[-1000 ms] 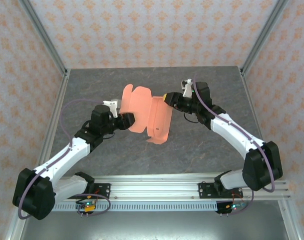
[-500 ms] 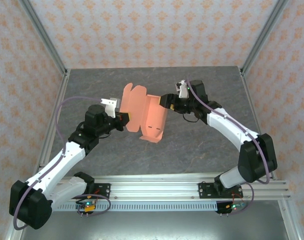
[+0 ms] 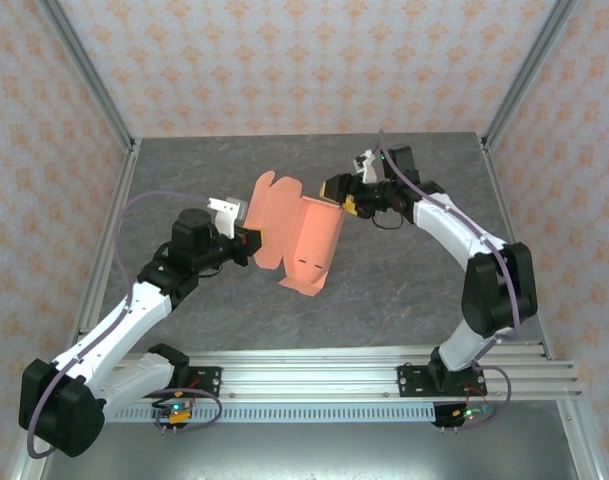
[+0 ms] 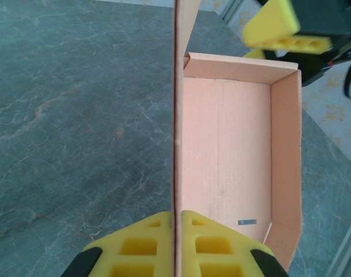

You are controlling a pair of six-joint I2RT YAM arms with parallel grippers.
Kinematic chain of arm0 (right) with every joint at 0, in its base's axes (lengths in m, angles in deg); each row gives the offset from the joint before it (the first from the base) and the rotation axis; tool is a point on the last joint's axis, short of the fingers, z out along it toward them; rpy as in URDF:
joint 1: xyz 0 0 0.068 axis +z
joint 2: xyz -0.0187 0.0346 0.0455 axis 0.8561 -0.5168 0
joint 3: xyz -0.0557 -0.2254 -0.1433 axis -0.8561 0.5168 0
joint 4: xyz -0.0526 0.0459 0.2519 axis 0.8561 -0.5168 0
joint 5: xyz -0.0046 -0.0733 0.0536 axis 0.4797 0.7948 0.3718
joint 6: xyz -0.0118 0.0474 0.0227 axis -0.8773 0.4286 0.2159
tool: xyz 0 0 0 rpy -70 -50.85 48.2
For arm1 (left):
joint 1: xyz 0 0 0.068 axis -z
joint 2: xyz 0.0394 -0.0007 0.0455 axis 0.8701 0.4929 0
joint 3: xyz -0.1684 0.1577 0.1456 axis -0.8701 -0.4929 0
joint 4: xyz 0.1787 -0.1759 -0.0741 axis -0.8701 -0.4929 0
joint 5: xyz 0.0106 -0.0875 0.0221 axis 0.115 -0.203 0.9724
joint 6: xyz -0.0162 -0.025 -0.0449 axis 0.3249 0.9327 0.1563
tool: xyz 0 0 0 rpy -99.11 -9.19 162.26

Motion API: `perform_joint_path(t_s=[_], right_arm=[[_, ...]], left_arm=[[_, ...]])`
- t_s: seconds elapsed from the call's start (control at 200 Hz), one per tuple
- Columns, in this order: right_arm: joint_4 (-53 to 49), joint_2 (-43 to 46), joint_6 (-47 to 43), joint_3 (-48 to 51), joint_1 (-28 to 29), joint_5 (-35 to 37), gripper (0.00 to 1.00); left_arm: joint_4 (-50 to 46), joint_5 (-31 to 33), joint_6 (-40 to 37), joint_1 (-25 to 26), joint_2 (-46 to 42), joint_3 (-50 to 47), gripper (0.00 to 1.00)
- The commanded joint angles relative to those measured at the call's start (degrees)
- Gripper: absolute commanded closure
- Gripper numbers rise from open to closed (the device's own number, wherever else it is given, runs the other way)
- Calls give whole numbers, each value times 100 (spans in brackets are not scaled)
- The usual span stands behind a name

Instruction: Fold the paper box

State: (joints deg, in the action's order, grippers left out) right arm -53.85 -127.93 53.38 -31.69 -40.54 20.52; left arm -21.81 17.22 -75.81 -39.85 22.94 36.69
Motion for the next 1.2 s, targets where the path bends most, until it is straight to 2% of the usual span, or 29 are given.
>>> perform_joint_path(t_s=[0.0, 0.36, 0.656, 0.816, 0.976, 1.091, 1.191], right_arm=[[20, -62, 131, -105, 94, -492, 17], [-497, -348, -45, -329, 264, -445, 28], [-558, -502, -37, -339, 286, -324, 51], [-840, -559, -309, -392, 391, 63, 58], [-973, -636, -533, -390, 507, 291, 61], [-1170, -558, -824, -398, 594, 795, 64], [-1093, -463, -874, -325, 602, 941, 66]], left_arm=[[163, -211, -143, 51, 18, 128, 100], [87, -220, -179, 179, 108, 224, 100], [101, -198, -166, 197, 99, 228, 100], [128, -189, -135, 205, 116, 235, 100], [128, -157, -119, 202, 125, 253, 100], [93, -128, -134, 204, 112, 275, 100], [93, -59, -131, 202, 82, 269, 100]])
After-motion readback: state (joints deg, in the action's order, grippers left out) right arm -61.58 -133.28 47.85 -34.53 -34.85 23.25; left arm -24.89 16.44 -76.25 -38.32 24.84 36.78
